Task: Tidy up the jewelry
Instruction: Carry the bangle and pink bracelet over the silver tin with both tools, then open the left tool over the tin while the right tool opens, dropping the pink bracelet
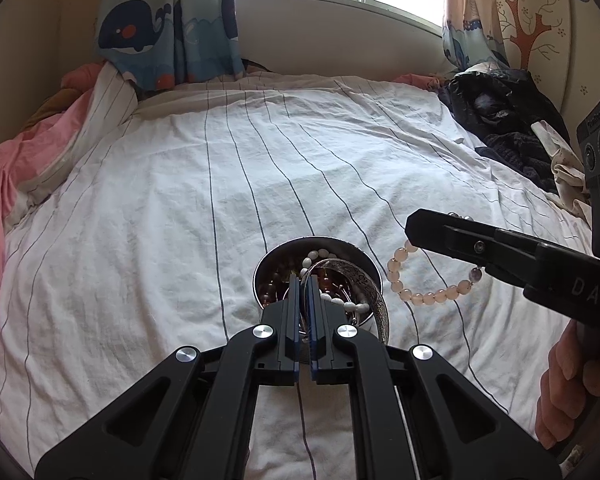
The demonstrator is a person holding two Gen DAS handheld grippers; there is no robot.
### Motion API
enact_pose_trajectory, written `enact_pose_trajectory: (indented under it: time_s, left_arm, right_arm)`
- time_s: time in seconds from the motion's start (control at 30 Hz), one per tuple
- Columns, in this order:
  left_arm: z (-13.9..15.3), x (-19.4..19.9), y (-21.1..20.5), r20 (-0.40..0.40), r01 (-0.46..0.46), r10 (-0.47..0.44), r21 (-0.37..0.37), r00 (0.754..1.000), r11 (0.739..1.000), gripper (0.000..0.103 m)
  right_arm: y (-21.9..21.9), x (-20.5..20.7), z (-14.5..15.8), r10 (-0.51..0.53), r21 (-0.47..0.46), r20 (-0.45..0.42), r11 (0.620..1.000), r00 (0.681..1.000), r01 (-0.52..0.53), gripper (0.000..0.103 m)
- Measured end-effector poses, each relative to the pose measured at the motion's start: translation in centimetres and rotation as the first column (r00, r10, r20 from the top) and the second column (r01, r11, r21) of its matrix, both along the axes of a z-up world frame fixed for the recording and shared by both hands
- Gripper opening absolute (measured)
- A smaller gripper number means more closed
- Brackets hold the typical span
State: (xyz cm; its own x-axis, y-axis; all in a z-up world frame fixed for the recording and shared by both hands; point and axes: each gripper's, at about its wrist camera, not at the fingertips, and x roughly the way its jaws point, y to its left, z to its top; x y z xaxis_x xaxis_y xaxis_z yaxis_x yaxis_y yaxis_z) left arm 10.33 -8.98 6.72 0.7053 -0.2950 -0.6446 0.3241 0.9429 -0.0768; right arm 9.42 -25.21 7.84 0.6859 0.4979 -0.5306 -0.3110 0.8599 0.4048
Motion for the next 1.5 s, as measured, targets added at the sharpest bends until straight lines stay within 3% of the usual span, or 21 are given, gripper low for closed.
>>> enact_pose_trajectory:
  time_s: [1.17, 1.4, 1.5]
  left_arm:
    - [-2.6, 4.4, -0.4, -0.033, -0.008, 0.006, -0.054, 0.999, 0.999, 0.004]
    - [-3.0, 4.7, -0.9, -0.046, -0.014, 0.014, -0.001, 0.999, 1.000, 0.004]
    - [-2.4, 4.2, -0.1, -0.027, -0.040, 0.040, 0.025, 0.999, 0.999, 0.010]
  right_arm:
    - [1.9, 3.8, 0.0, 0.049, 0.043, 0.006, 0.998, 0.999, -0.049, 0.009]
    - [2.0, 4.6, -0.7, 0.044, 0.050, -0.016, 0.998, 0.999, -0.043, 0.009]
    - [2.3, 4.9, -1.0, 0.051, 0.063, -0.028, 0.997, 0.998, -0.049, 0.009]
